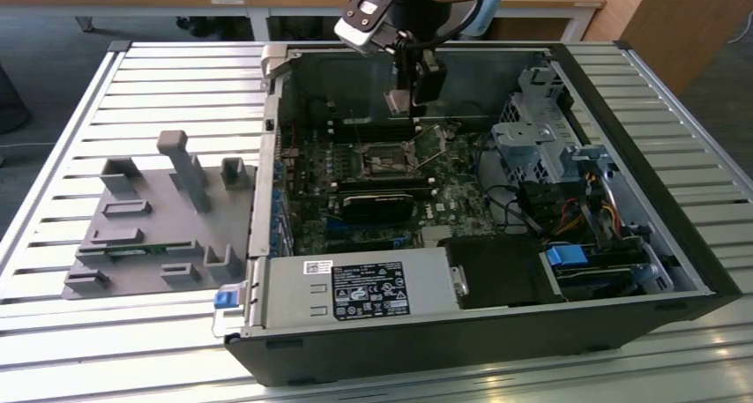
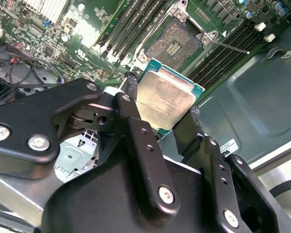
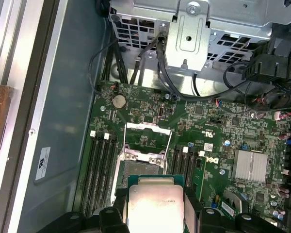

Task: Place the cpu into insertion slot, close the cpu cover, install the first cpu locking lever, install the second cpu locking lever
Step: 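Place the cpu into insertion slot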

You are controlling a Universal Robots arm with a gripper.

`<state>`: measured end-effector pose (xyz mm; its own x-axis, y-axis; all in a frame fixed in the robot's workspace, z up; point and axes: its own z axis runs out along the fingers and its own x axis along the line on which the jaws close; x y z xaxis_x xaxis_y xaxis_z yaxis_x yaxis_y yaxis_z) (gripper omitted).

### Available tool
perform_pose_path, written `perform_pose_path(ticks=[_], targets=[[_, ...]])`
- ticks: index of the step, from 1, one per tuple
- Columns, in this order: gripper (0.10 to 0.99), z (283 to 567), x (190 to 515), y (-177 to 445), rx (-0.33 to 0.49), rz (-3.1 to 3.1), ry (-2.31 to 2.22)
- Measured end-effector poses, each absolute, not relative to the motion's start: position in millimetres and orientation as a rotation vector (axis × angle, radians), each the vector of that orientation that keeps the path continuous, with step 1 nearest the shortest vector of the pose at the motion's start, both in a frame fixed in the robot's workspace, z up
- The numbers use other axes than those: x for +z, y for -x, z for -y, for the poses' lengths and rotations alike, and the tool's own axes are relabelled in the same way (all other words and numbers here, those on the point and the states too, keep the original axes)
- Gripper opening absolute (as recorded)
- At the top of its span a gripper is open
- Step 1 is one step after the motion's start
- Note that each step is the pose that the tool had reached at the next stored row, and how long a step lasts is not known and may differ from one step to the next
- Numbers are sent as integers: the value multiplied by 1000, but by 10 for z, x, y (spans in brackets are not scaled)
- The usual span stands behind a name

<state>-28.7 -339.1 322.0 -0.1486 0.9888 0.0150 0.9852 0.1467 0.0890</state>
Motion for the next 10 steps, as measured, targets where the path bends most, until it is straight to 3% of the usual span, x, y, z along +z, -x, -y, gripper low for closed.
perform_pose_path(ticks=[10], targets=[[541,3391,3198,287,120,-2343,-2019]])
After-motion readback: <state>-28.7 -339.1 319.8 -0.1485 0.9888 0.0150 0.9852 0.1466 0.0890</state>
